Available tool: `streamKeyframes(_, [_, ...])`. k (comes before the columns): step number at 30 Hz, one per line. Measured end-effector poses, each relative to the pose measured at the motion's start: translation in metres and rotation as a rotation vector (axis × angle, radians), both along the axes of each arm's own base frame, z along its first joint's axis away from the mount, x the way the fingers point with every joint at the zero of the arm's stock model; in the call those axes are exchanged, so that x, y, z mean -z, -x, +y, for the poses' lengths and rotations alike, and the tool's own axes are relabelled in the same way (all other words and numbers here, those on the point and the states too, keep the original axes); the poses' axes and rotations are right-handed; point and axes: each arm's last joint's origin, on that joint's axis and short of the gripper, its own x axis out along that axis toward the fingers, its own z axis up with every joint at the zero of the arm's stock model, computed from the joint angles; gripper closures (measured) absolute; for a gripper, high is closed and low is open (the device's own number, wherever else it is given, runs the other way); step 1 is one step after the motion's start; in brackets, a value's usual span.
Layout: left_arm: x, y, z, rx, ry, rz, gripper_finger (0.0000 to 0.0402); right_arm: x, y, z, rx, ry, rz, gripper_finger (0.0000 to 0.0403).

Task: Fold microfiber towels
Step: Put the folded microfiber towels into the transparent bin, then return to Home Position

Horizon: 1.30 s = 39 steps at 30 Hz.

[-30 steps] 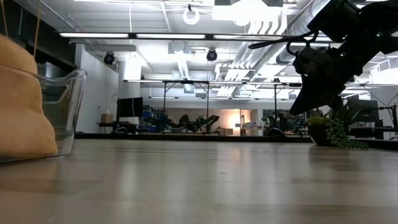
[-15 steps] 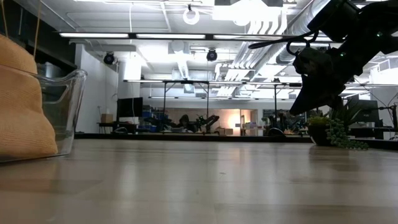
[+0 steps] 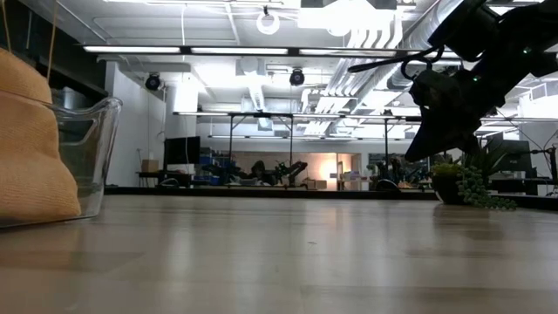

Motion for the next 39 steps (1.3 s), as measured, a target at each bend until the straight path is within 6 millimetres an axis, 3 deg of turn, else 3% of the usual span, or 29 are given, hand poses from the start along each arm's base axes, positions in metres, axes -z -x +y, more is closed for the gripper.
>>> streamKeyframes(5, [0.001, -0.01, -0.001, -0.044, 0.026, -0.06, 0.0402, 0.0, 0.0, 0.0, -0.004, -0.002, 0.0, 0.0403])
streamKeyframes(11, [0.017, -0.024, -0.016, -0.068, 0.081, -0.079, 0.0402, 0.0, 0.0, 0.0, -0.009, 0.004, 0.002, 0.0403])
streamKeyframes(15, [0.02, -0.025, -0.017, -0.068, 0.094, -0.021, 0.0402, 0.0, 0.0, -0.001, -0.006, 0.004, 0.002, 0.0403])
streamKeyframes(26, [-0.034, 0.013, 0.037, -0.044, 0.048, -0.032, 0.0402, 0.0, 0.0, -0.001, -0.007, 0.003, 0.002, 0.0403])
streamKeyframes(29, [-0.049, 0.012, 0.054, 0.01, 0.025, -0.171, 0.0402, -0.002, -0.002, -0.001, 0.001, -0.003, -0.035, 0.0403])
streamKeyframes(35, [-0.091, -0.002, 0.096, 0.186, -0.177, -0.629, 0.0402, -0.018, -0.014, -0.001, -0.054, 0.035, -0.227, 0.0403])
streamKeyframes(39, [-0.116, -0.019, 0.128, 0.242, -0.367, -0.742, 0.0402, -0.024, -0.017, 0.0, -0.091, 0.043, -0.299, 0.0403])
